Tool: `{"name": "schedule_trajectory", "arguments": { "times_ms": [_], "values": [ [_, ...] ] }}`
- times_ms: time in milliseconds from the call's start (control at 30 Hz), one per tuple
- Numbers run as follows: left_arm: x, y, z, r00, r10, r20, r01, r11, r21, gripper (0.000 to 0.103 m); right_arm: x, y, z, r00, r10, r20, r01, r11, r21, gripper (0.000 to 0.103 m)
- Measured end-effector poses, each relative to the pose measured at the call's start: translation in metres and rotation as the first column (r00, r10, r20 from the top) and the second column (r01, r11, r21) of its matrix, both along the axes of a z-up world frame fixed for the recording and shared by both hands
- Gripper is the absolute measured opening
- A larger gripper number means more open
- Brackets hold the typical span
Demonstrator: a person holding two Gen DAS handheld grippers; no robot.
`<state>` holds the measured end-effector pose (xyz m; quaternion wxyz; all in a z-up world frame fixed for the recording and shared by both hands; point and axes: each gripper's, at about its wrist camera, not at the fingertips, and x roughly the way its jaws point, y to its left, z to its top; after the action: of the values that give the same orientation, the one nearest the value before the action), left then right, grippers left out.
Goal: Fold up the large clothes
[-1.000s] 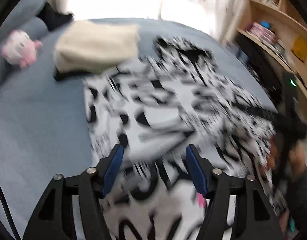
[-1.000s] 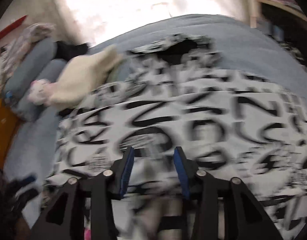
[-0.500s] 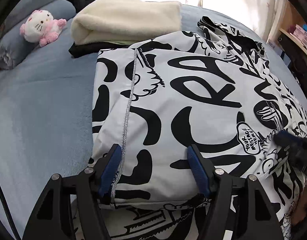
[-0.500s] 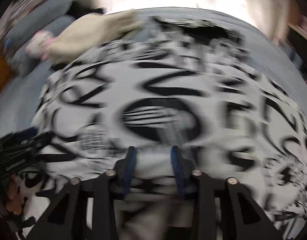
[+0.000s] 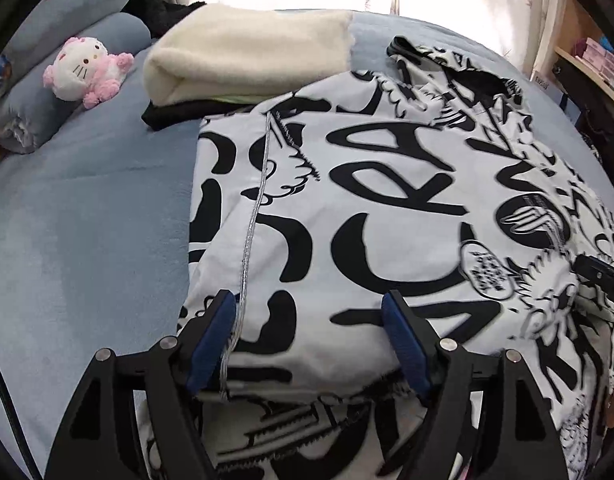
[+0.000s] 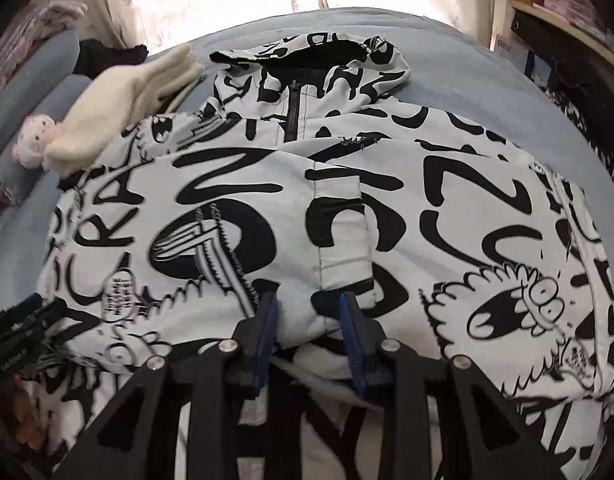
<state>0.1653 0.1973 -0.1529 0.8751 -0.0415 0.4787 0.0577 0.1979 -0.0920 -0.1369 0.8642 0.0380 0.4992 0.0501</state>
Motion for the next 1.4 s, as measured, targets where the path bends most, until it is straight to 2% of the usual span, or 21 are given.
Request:
{"name": "schedule_trajectory", "arguments": {
  "times_ms": [267,433,700,1100,1300,1400],
  "values": [
    [-0.033,-0.018,0.039,0.999,-0.022,0.05,0.022,1.0,0.008,0.074,-0.032,-0.006,0.026,1.0,-0.014,0.007,0.013,0.999,0.045,0.032],
    [-0.06,-0.031,0.061,0.997,-0.039,0.072,0.039,0.999,0.001,0.074,-0.064,-0.013,0.041,1.0,-0.024,0.014,0.023,0.999,0.025,0.032],
    [-0.114,-0.045,0.091,0.993,-0.052,0.105,0.052,0.999,0.004,0.074,-0.119,-0.026,0.053,0.999,-0.037,0.021,0.036,0.998,0.059,0.032],
    [-0.179,-0.048,0.107,0.988,-0.047,0.146,0.047,0.999,0.009,0.074,-0.184,-0.046,0.064,0.997,-0.058,0.053,0.053,0.994,0.097,0.032],
    [-0.204,-0.032,0.104,0.989,-0.041,0.145,0.044,0.999,-0.015,0.074,-0.21,-0.052,0.069,0.997,-0.037,0.073,0.031,0.997,0.076,0.032],
    [-0.219,-0.015,0.1,0.992,-0.044,0.122,0.05,0.998,-0.048,0.074,-0.223,-0.06,0.069,0.998,-0.022,0.067,0.015,0.995,0.1,0.032]
  ]
}}
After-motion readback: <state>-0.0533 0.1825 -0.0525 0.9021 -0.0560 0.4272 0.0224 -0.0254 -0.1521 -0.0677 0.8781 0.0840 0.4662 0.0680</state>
